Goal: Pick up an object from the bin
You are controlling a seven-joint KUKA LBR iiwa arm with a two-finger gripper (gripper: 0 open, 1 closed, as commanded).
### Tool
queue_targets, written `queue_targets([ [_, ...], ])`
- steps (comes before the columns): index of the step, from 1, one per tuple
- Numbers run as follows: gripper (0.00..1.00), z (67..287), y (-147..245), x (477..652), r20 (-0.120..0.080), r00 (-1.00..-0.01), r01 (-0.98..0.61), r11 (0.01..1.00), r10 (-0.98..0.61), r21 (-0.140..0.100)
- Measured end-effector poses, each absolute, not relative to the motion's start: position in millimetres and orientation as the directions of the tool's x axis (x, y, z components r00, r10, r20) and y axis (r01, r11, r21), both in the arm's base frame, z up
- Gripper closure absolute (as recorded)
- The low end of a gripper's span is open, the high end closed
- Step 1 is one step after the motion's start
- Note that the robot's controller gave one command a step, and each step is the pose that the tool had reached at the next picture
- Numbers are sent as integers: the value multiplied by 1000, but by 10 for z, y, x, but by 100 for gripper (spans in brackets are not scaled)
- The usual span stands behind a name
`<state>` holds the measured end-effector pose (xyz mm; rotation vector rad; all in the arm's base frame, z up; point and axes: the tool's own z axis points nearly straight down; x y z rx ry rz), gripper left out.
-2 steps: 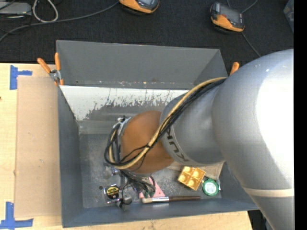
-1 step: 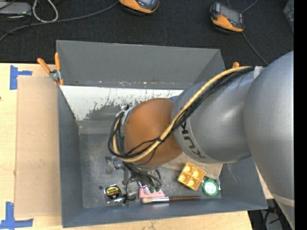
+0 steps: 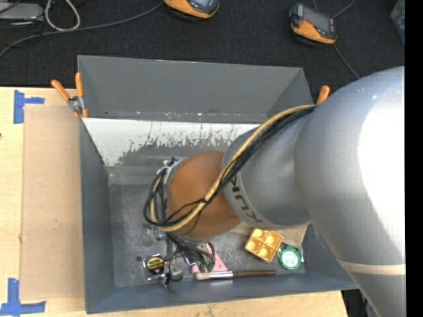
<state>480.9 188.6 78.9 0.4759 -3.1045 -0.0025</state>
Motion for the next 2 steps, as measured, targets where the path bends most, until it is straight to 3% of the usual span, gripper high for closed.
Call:
queue_targets([
  [1,0,728,1958,4764,-19,-917,-399,917,-399,-1],
  [2,100,712,1859,4753,-8,-954,-299,954,-299,4],
])
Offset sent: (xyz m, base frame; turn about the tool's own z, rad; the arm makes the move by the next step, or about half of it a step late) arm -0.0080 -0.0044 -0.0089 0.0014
